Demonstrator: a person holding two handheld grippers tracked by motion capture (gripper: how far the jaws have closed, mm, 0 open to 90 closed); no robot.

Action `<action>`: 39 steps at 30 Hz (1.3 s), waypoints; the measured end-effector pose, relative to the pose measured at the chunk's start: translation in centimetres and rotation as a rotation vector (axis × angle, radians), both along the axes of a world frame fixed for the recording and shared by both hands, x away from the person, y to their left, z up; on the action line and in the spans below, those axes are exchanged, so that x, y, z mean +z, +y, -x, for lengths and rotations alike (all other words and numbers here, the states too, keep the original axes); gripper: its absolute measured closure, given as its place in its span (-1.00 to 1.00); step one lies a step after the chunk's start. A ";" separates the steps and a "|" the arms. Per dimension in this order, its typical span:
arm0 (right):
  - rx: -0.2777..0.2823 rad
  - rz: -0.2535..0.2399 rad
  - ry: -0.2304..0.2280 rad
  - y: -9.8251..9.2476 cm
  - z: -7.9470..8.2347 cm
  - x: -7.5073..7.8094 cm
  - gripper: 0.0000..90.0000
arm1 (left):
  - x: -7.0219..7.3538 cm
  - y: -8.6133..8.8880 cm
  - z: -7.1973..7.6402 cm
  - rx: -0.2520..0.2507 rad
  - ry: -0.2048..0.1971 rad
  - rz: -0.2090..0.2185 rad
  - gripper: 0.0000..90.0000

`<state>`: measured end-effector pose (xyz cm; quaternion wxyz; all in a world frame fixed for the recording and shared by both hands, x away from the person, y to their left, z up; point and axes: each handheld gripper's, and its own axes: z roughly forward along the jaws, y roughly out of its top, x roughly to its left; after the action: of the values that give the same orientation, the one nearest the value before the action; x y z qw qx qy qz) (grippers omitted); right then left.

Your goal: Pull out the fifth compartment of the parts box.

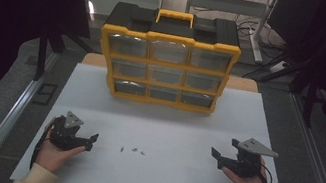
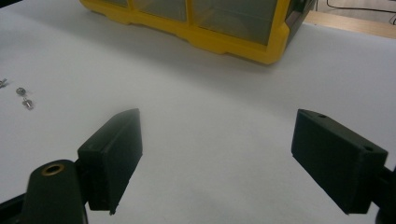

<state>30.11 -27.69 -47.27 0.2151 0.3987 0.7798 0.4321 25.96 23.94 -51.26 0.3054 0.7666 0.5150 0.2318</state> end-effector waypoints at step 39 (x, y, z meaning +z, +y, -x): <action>-0.042 -0.001 -0.002 1.1 0.4 -0.6 -0.58 | 0.4 -0.7 0.1 -0.052 -0.011 -0.023 -0.78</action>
<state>29.73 -26.59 -47.88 0.2248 0.4143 0.7710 0.4283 25.88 23.21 -50.86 0.3055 0.7818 0.4906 0.2339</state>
